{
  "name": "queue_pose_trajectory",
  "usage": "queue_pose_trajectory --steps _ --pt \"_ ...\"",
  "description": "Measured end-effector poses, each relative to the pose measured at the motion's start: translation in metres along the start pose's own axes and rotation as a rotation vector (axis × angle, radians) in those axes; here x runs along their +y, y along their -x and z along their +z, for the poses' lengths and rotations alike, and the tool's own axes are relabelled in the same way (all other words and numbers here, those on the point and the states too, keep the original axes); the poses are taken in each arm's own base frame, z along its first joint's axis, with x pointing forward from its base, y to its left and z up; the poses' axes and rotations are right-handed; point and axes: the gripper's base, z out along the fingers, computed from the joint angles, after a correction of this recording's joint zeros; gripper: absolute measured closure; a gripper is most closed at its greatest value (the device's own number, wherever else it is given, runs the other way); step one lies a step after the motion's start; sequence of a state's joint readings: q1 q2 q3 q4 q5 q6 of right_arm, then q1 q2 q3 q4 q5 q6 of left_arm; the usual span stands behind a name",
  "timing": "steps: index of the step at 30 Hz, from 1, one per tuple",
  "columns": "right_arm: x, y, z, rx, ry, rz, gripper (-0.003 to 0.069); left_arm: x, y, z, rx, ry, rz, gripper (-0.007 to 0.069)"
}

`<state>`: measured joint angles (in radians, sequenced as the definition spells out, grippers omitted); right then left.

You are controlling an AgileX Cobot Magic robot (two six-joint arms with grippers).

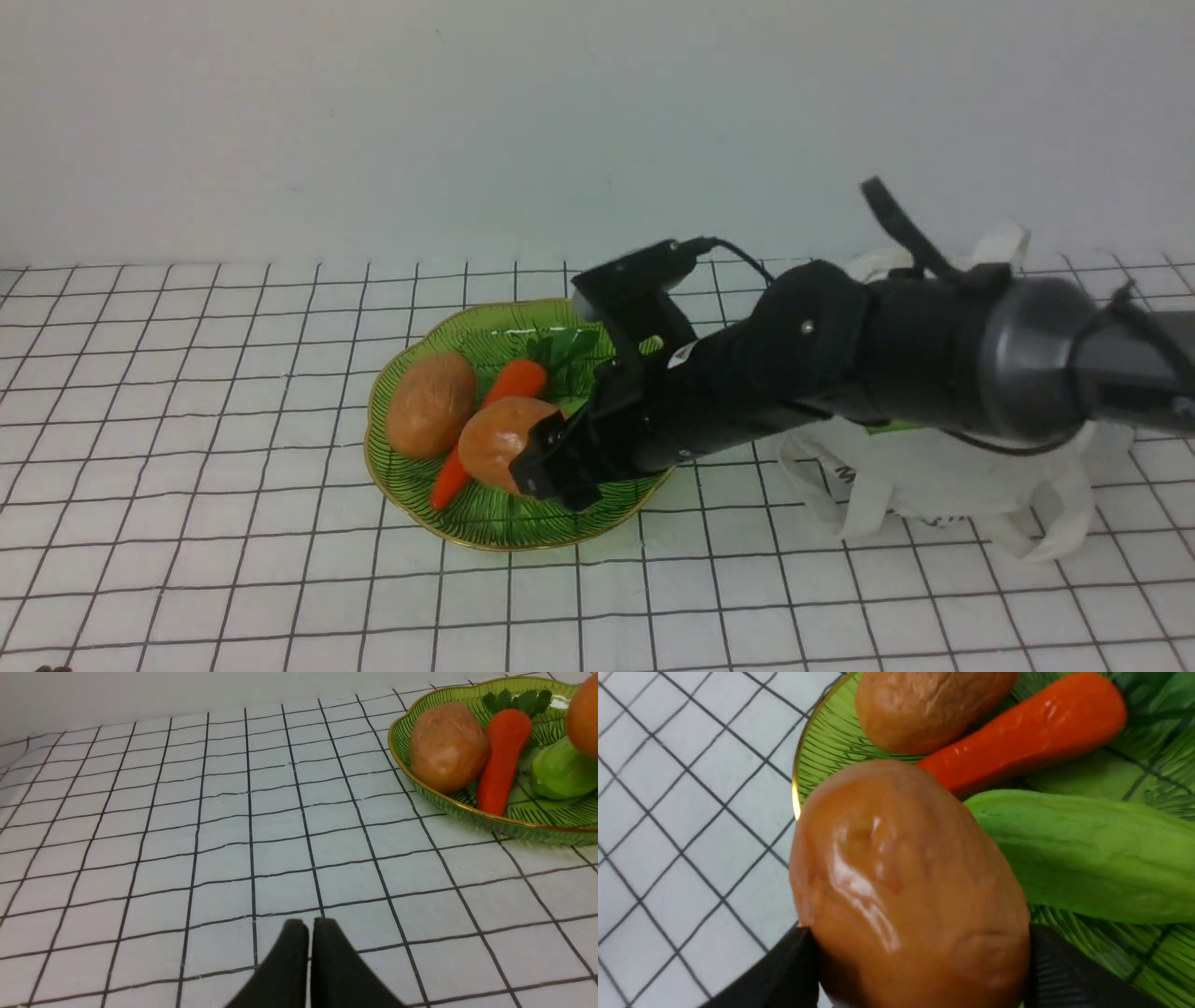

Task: Take vegetables from bag on white checkered tablecloth place on plate.
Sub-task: 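Take the potato out of the bag and place it in the dish with the right gripper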

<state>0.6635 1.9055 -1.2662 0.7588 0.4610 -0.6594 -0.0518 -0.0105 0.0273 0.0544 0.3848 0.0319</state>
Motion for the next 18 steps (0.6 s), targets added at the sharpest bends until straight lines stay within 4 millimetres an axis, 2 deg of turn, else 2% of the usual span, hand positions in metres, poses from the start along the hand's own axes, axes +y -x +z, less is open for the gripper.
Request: queue_pose_trajectory --steps 2,6,11,16,18 --pt "-0.002 0.001 0.012 0.027 0.008 -0.017 0.0154 0.0 0.0 0.0 0.0 0.0 0.0 0.0633" --pt "-0.004 0.0 0.022 0.064 0.013 -0.061 0.0154 0.0 0.0 0.0 0.0 0.0 0.0 0.0633" --pt "-0.005 0.003 0.021 0.078 0.007 -0.115 0.0148 0.0 0.0 0.0 0.0 0.0 0.0 0.0633" --pt "-0.002 0.011 0.016 0.104 0.018 -0.143 0.0074 0.0 0.0 0.0 0.0 0.0 0.0 0.0633" --pt "0.0 0.019 0.007 0.11 0.012 -0.166 0.0049 0.0 0.0 0.0 0.0 0.0 0.0 0.0633"
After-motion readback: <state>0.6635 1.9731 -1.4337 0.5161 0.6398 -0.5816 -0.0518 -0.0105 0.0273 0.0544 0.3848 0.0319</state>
